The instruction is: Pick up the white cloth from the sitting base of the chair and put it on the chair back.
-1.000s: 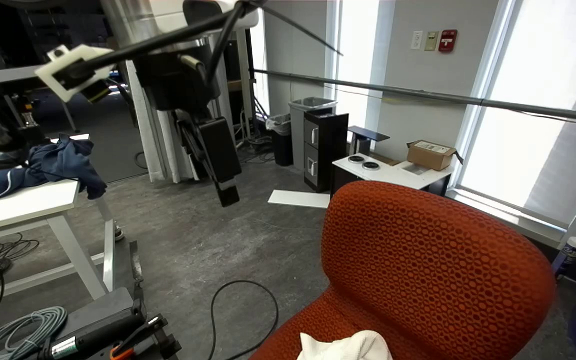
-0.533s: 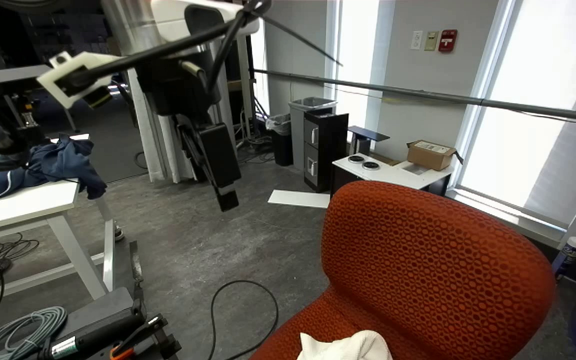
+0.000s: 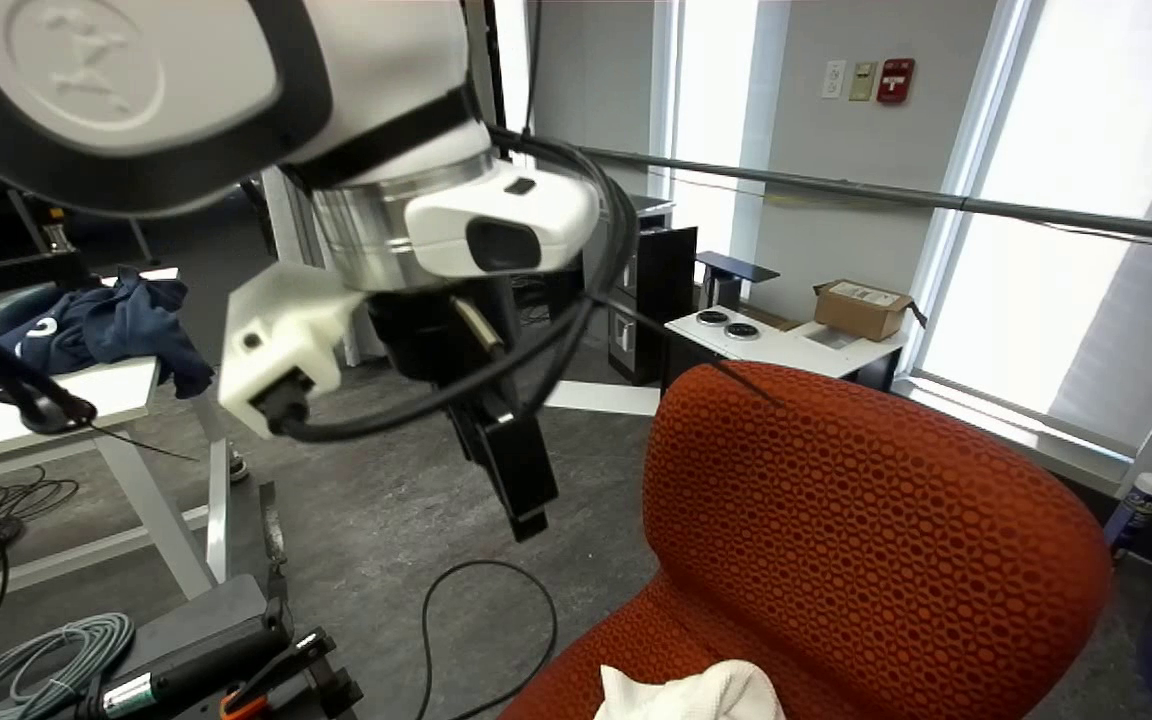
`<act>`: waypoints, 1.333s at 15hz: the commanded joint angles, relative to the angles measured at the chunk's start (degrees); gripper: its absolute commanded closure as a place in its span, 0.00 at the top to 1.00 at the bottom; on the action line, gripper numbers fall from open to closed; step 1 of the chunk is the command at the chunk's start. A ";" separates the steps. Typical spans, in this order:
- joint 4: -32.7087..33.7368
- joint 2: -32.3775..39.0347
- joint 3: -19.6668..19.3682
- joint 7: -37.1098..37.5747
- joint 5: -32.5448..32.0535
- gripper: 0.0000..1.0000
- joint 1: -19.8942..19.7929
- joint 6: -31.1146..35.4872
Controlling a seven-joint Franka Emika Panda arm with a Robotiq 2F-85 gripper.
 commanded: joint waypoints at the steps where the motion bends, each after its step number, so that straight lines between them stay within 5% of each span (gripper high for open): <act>1: 0.06 10.77 -2.31 -1.29 -2.44 1.00 -3.27 9.56; 10: -0.02 42.42 -8.80 -7.51 -6.74 1.00 -8.22 37.57; 15: 0.33 58.85 -12.05 -9.16 -6.35 1.00 -7.19 55.01; 20: 1.53 67.85 -5.17 -8.44 -2.13 1.00 -12.94 65.89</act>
